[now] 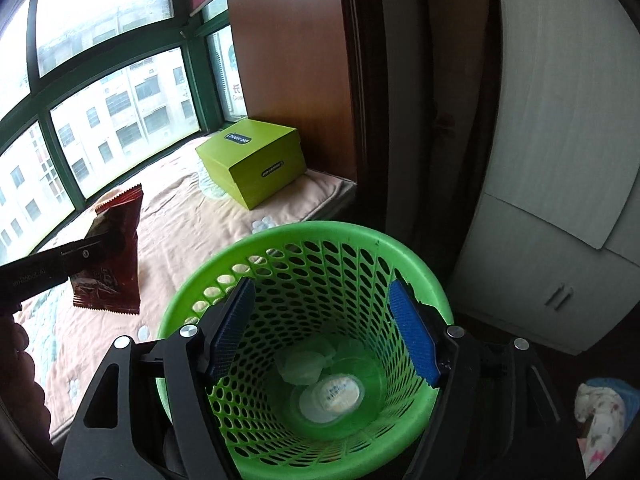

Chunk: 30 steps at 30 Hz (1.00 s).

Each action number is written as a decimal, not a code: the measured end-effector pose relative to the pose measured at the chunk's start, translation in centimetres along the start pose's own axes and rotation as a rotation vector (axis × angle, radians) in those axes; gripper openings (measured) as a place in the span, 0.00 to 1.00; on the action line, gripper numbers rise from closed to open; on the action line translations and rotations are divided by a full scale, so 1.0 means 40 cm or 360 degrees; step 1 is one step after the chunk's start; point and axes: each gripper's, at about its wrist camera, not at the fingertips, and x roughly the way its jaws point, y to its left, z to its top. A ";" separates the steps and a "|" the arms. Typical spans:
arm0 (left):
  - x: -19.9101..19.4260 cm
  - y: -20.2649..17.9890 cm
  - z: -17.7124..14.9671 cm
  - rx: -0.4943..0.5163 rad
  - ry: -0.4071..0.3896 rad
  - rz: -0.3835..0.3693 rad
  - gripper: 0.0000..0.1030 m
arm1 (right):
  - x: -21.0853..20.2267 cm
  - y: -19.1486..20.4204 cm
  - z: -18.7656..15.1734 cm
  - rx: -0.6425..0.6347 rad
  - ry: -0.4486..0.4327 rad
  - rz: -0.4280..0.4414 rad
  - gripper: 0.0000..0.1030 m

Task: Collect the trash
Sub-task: 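Carry the wrapper and dome lid to the green basket and open both tools, then reach the left tool to the clear rectangular box and close on it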

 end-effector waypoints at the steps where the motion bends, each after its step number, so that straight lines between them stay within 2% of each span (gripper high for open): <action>1: 0.005 -0.008 -0.002 0.0011 0.0010 -0.0012 0.21 | -0.003 -0.006 0.001 0.0006 -0.0007 -0.0004 0.68; 8: 0.040 -0.053 -0.020 0.0065 0.0077 -0.0074 0.24 | -0.023 -0.032 0.006 0.0047 -0.0037 -0.0016 0.68; 14: 0.056 -0.069 -0.040 0.0074 0.0117 -0.0106 0.48 | -0.024 -0.035 0.008 0.0054 -0.0042 -0.0013 0.69; 18: 0.054 -0.066 -0.046 0.0064 0.0117 -0.0104 0.50 | -0.019 -0.030 0.010 0.0052 -0.0039 -0.0002 0.69; 24: 0.031 -0.024 -0.043 0.0026 0.0078 -0.0027 0.53 | -0.009 -0.006 0.010 0.0024 -0.0027 0.0046 0.70; 30: 0.000 0.075 -0.034 -0.0088 0.0038 0.0101 0.54 | 0.008 0.054 0.020 -0.0051 -0.0024 0.0126 0.73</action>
